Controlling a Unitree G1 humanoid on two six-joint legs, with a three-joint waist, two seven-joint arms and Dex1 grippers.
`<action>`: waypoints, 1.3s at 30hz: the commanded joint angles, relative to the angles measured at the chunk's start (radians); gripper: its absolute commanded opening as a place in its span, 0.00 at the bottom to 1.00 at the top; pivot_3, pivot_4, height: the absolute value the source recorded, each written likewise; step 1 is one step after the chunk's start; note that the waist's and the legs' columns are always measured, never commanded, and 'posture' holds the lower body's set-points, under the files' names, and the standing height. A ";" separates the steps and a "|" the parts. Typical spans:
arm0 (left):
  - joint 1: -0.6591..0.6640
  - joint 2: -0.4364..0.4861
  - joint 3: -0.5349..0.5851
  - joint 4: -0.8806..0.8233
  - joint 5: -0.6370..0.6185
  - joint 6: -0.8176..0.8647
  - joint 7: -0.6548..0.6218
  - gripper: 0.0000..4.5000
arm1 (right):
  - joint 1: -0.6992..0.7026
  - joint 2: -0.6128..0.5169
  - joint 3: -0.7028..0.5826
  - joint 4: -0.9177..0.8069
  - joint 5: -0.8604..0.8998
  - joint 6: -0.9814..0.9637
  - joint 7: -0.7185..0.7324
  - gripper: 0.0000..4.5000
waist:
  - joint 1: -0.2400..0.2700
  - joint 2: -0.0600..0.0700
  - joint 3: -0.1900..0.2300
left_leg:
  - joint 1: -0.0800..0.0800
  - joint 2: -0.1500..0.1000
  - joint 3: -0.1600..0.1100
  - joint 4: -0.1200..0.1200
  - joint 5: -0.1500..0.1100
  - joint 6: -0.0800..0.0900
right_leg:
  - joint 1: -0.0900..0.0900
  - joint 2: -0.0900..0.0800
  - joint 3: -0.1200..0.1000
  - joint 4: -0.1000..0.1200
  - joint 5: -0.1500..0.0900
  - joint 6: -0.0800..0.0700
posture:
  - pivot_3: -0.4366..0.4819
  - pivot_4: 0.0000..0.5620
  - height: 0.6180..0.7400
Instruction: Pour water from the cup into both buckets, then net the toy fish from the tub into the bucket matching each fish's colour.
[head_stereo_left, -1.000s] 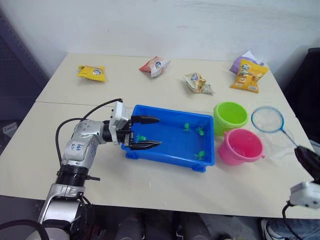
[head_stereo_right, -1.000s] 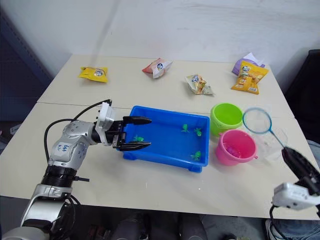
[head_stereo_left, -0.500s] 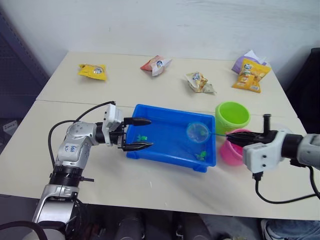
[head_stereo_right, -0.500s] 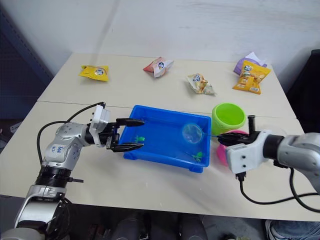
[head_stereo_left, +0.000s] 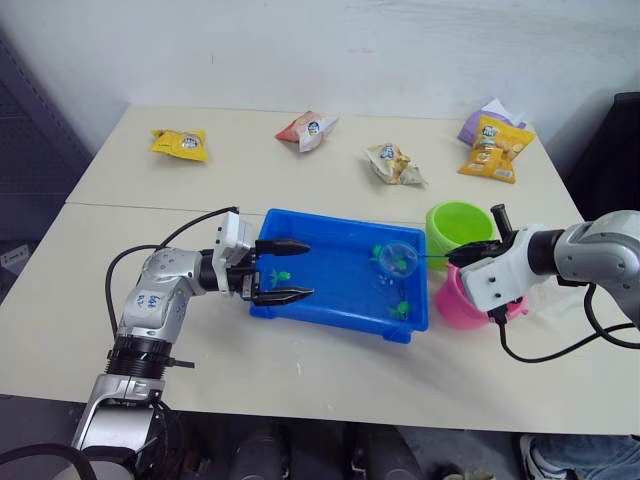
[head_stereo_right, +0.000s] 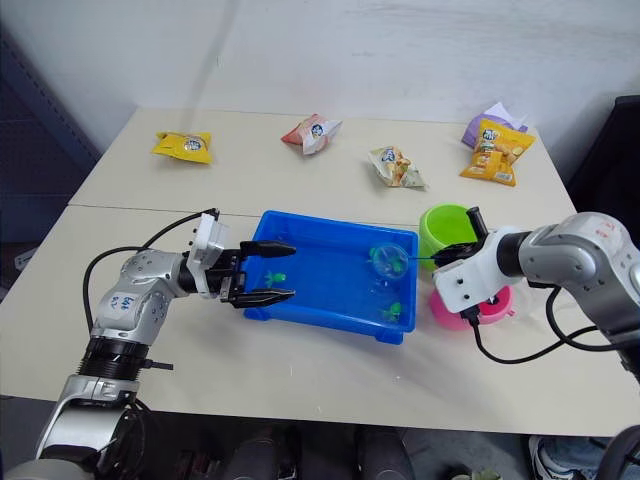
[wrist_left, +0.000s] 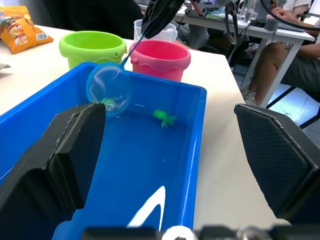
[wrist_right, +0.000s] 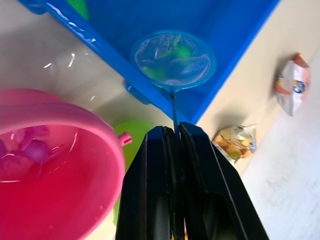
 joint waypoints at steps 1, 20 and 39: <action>-0.031 -0.003 0.001 -0.003 -0.004 -0.011 -0.010 0.99 | -0.028 0.005 0.014 -0.021 0.001 -0.003 0.067 0.00 | 0.003 0.000 0.000 | 0.000 0.000 0.000 0.000 0.000 0.000 | 0.000 0.000 0.000 0.000 0.000 0.000 | 0.48 0.27 0.98; -0.017 0.002 0.010 -0.003 -0.008 -0.018 -0.017 0.99 | 0.012 0.008 -0.004 -0.231 0.136 0.263 0.309 0.00 | 0.001 0.000 0.000 | 0.000 0.000 -0.001 0.000 0.000 0.000 | 0.000 0.000 -0.001 0.000 0.000 0.000 | 0.48 0.27 0.98; 0.013 0.013 0.024 -0.028 -0.013 -0.010 -0.005 0.99 | 0.120 0.209 -0.195 -0.282 0.369 0.753 0.090 0.00 | 0.002 0.000 0.000 | -0.001 0.000 -0.002 0.000 -0.001 0.000 | 0.000 -0.001 -0.001 -0.001 0.000 0.000 | 0.48 0.27 0.98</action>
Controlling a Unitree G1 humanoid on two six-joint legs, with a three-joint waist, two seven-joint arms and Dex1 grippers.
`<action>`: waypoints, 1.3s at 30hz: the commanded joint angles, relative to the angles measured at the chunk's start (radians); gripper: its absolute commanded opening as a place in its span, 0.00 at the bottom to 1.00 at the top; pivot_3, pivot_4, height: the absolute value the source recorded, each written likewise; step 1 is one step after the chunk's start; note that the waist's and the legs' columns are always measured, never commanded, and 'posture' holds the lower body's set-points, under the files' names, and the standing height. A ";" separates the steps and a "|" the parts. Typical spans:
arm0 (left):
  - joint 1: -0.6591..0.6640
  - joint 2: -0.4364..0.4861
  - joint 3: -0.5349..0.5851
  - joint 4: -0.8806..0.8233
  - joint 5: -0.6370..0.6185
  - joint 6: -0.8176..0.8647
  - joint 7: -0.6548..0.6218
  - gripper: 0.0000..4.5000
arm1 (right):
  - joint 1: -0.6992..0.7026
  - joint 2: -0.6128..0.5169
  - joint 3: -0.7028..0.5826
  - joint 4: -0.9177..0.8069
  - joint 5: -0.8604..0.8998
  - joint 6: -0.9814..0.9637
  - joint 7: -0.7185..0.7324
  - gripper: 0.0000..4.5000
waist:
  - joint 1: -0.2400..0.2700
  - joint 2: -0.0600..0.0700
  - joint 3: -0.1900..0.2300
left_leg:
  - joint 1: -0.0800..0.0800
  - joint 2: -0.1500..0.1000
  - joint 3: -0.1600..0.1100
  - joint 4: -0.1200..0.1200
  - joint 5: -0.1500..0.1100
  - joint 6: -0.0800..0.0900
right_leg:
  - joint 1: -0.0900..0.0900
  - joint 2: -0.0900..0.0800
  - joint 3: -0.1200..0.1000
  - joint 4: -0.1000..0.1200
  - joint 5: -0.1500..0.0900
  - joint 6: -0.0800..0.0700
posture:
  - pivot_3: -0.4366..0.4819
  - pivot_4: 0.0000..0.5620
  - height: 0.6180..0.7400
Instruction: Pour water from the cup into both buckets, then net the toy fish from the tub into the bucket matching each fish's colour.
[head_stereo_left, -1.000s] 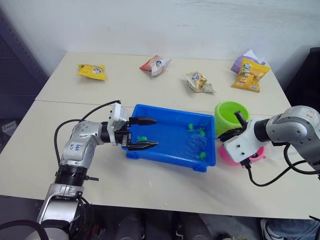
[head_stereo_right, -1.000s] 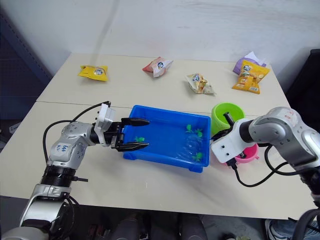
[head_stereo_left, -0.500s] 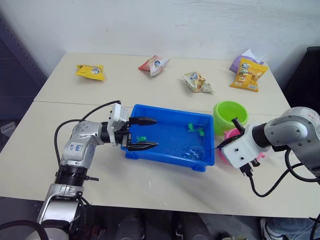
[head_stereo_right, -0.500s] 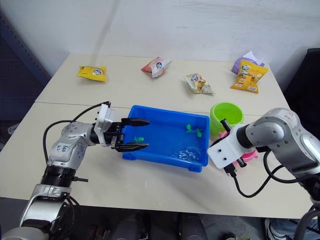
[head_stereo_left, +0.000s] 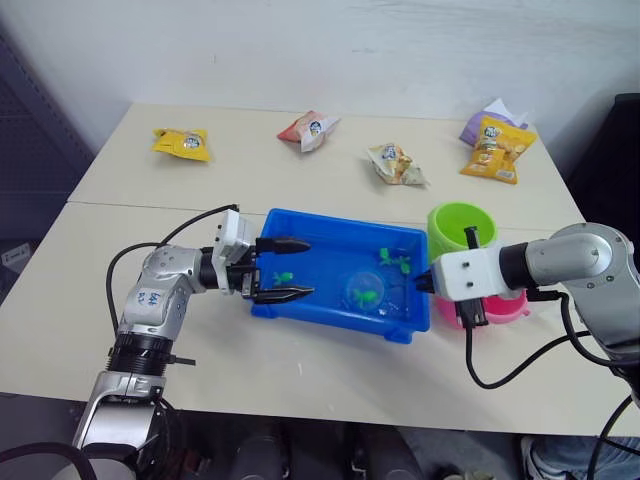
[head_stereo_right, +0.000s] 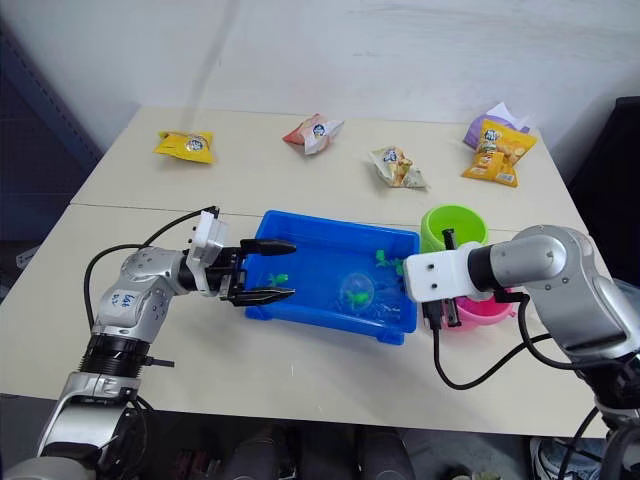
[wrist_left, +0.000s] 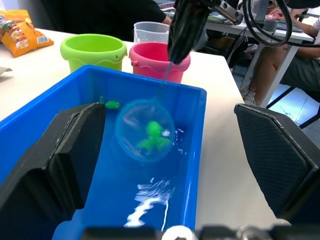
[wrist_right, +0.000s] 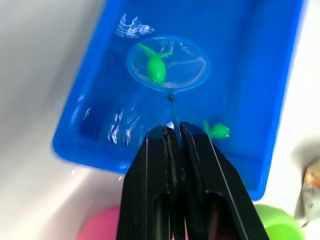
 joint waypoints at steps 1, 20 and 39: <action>0.006 0.009 0.015 -0.038 -0.013 -0.002 0.005 0.99 | 0.035 0.037 -0.103 -0.029 0.085 0.101 -0.068 0.00 | 0.000 0.000 0.000 | 0.000 0.000 0.000 0.000 0.000 0.000 | 0.000 0.000 0.000 0.000 0.000 0.000 | 0.48 0.27 0.98; -0.060 -0.034 0.102 -0.095 -0.117 0.138 0.147 0.99 | 0.363 0.094 -0.602 -0.132 0.269 0.183 -0.338 0.00 | 0.001 0.000 0.000 | -0.001 0.000 -0.001 -0.001 0.000 0.001 | 0.000 0.000 -0.001 -0.001 0.000 0.000 | 0.48 0.27 0.98; -0.117 -0.052 0.078 -0.066 -0.092 0.099 0.155 0.99 | 0.340 -0.098 -0.362 0.364 -0.381 -0.625 -0.753 0.00 | -0.001 0.000 0.000 | -0.001 0.000 0.000 -0.001 0.001 -0.002 | 0.000 0.001 -0.001 -0.001 0.000 0.000 | 0.48 0.27 0.98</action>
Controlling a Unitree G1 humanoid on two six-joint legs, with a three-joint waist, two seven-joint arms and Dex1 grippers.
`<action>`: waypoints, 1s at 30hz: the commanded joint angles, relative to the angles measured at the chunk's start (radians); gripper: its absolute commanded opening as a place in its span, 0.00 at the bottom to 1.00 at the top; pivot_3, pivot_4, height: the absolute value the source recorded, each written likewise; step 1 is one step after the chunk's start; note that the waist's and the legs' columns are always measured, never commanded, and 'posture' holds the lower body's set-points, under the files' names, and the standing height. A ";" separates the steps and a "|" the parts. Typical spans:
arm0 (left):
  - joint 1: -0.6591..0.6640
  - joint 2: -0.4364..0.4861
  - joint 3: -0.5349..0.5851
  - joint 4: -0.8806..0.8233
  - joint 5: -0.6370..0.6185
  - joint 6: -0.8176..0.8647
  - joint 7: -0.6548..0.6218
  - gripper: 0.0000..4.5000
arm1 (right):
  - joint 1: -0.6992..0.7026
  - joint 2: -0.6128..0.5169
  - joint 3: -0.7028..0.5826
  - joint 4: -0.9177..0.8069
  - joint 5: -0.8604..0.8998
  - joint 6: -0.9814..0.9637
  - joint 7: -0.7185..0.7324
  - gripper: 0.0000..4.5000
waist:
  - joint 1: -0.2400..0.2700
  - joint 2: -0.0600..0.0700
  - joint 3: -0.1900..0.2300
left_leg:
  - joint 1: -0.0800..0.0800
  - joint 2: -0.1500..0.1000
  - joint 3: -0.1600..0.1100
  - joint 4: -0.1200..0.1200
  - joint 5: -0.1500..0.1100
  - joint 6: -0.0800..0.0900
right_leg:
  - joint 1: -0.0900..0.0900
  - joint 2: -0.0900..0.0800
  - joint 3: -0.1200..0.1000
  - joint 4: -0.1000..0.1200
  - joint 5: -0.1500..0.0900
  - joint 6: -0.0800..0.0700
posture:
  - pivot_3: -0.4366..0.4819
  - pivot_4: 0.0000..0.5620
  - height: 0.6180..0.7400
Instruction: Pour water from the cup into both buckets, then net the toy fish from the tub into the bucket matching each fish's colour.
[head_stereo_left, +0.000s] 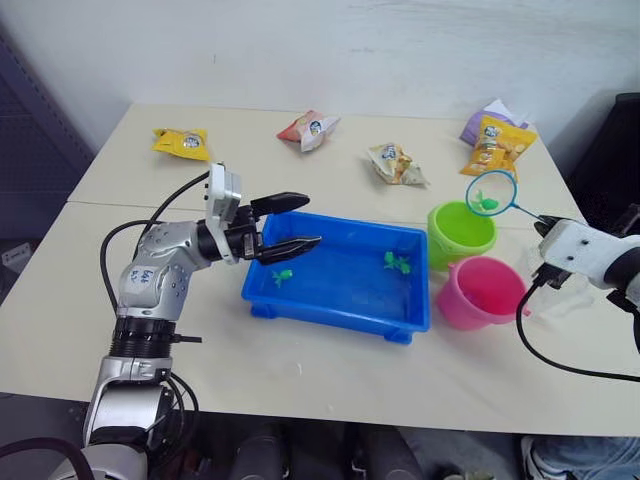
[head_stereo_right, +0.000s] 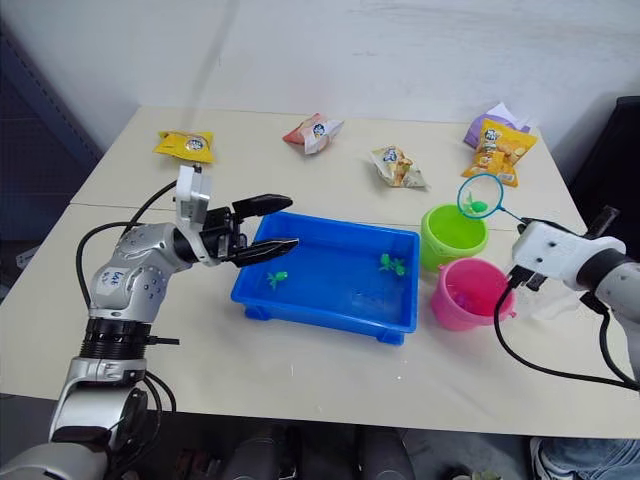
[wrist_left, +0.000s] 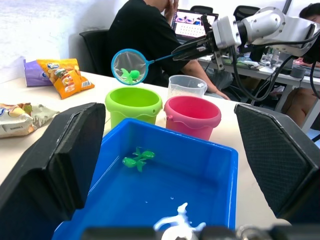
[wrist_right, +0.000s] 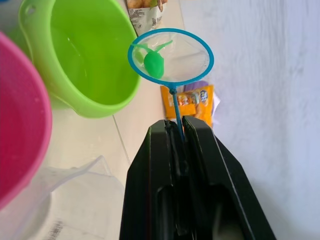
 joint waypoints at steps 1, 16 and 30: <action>-0.013 -0.004 0.001 -0.017 0.002 -0.026 -0.004 0.99 | -0.012 -0.055 0.016 0.047 -0.120 -0.154 -0.105 0.00 | 0.000 0.000 0.000 | 0.000 0.000 0.000 0.000 0.000 0.000 | 0.000 0.000 0.000 0.000 0.000 0.000 | 0.48 0.27 0.98; 0.000 -0.023 -0.016 -0.008 0.016 -0.071 -0.012 0.99 | -0.039 -0.195 0.120 0.285 -0.548 -0.440 -0.639 0.00 | -0.002 0.000 0.000 | 0.000 0.000 0.001 0.000 0.001 -0.002 | 0.000 0.001 0.002 0.000 0.000 0.000 | 0.48 0.27 0.98; -0.013 -0.032 -0.032 0.007 0.034 -0.092 -0.022 0.99 | -0.081 -0.203 0.178 0.319 -0.601 -0.427 -0.756 0.00 | -0.001 0.000 0.000 | 0.001 0.000 0.002 0.000 0.001 -0.002 | 0.000 0.001 0.003 0.001 0.000 0.000 | 0.48 0.27 0.98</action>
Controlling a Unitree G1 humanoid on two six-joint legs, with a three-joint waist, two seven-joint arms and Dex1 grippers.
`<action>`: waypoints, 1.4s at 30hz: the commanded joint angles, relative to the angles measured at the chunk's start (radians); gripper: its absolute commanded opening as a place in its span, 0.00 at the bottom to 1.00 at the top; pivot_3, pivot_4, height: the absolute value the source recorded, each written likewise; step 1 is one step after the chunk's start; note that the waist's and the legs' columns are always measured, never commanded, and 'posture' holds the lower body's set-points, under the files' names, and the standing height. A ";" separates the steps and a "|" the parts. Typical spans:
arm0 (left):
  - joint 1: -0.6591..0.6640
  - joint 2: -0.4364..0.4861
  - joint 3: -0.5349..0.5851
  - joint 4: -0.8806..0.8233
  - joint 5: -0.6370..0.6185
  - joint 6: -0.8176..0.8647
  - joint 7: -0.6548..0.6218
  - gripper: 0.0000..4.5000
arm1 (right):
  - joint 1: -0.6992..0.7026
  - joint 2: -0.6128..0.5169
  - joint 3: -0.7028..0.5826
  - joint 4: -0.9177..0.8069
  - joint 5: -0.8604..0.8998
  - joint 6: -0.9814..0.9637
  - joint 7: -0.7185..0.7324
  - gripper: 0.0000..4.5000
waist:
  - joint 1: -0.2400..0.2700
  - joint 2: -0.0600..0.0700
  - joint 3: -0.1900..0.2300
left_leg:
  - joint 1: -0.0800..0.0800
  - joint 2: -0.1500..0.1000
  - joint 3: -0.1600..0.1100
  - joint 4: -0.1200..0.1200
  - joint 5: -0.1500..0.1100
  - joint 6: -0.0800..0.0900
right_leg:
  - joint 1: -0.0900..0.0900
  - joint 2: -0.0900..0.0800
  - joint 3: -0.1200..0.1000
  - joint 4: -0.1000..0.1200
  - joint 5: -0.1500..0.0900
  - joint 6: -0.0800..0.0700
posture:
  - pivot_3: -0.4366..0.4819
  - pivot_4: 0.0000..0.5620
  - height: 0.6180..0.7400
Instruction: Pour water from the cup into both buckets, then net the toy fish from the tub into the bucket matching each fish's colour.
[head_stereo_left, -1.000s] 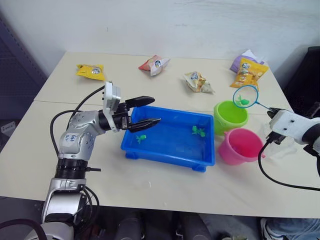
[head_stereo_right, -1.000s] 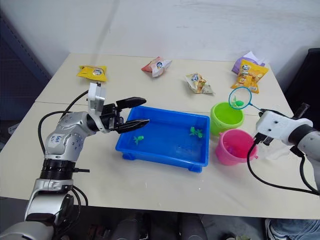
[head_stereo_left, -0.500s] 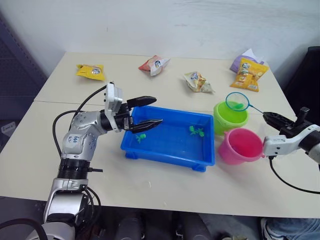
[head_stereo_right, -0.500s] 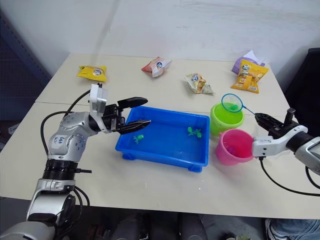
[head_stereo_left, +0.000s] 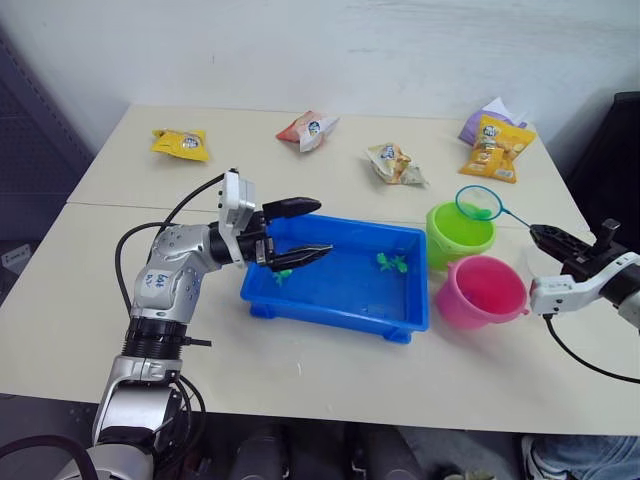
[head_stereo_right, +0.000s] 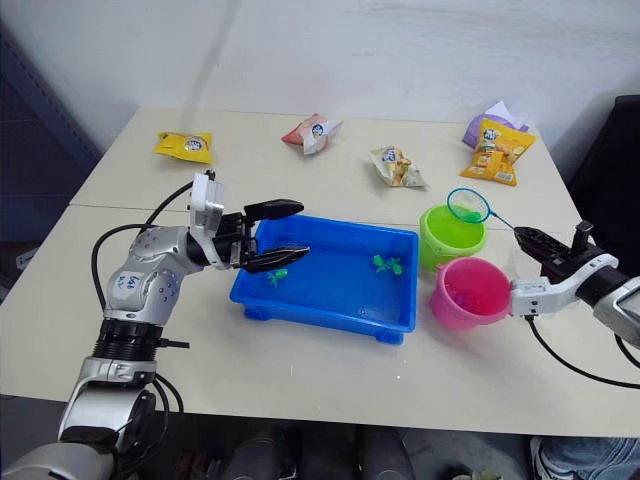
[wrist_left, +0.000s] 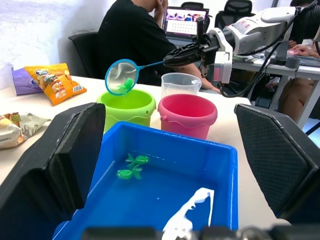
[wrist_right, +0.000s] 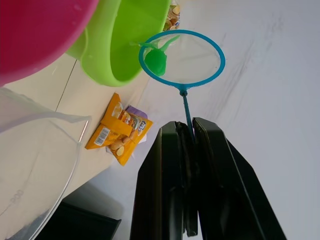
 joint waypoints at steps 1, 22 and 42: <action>-0.013 -0.004 0.006 -0.010 -0.004 -0.011 0.000 0.99 | -0.008 -0.027 -0.007 -0.019 0.001 -0.002 -0.033 0.00 | 0.000 0.000 0.000 | 0.000 0.000 0.000 0.000 0.000 0.000 | 0.000 0.000 0.000 0.000 0.000 0.000 | 0.48 0.27 0.98; 0.017 -0.008 -0.003 -0.041 -0.002 0.000 0.009 0.99 | 0.012 -0.046 0.019 0.013 0.137 -0.082 0.040 0.00 | -0.001 0.000 0.000 | 0.000 0.000 0.000 0.000 0.000 0.000 | 0.000 0.000 0.000 0.000 0.000 0.000 | 0.48 0.27 0.98; 0.060 0.087 0.039 -0.041 -0.003 -0.002 -0.003 0.99 | 0.312 0.138 -0.131 -0.881 1.681 0.792 0.590 0.00 | 0.002 0.000 0.000 | 0.001 0.001 -0.003 -0.002 -0.001 0.002 | 0.002 0.000 0.000 0.000 0.000 0.000 | 0.48 0.27 0.98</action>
